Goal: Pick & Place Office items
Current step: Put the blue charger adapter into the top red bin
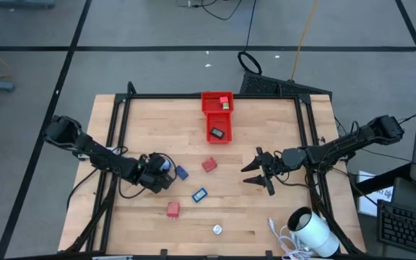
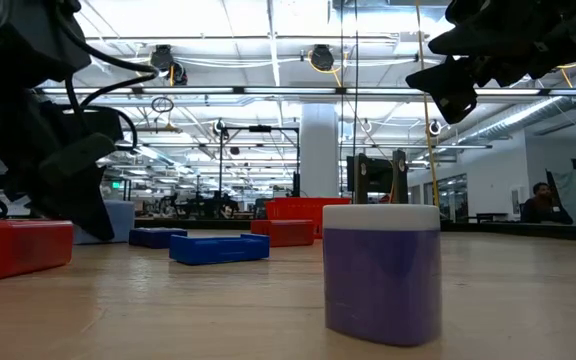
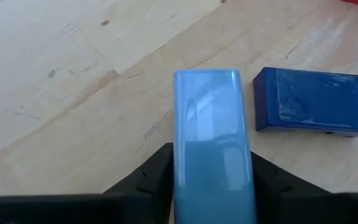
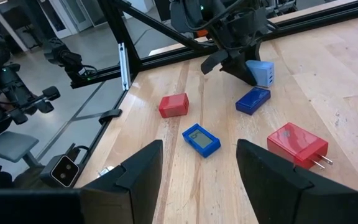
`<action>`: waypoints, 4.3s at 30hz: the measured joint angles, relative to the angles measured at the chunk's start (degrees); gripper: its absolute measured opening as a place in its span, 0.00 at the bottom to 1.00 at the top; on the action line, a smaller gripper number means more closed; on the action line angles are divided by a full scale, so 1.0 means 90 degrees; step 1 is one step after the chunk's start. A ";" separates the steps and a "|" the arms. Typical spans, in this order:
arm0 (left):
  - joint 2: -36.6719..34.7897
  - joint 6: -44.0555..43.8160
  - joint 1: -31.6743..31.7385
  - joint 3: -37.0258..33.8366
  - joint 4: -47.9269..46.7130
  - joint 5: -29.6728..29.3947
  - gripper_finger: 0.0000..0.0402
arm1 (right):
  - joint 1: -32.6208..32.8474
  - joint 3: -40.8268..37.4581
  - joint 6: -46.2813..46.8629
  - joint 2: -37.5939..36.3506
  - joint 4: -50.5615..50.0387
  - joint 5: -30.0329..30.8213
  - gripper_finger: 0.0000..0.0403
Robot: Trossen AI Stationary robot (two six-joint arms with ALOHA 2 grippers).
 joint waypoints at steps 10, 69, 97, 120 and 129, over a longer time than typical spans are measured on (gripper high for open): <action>0.0012 0.0482 0.0038 0.0198 -0.0036 -0.0487 0.30 | 0.0000 0.0000 -0.0048 0.0000 0.0005 -0.0036 0.49; 0.1238 0.6783 0.5120 0.3035 0.4902 0.3929 0.30 | -0.1350 -0.1734 -0.2103 -0.3910 -0.0323 -0.0027 0.49; 0.3524 0.5355 0.6104 0.5253 0.1934 0.2820 0.30 | -0.1350 -0.1736 -0.2055 -0.3900 -0.0374 -0.0051 0.49; 0.3580 0.5141 0.5928 0.5251 0.1579 0.2278 0.35 | -0.1350 -0.1736 -0.2055 -0.3900 -0.0374 -0.0053 0.49; 0.3580 0.5128 0.5926 0.5251 0.1578 0.2287 0.36 | -0.1350 -0.1736 -0.2055 -0.3900 -0.0374 -0.0053 0.49</action>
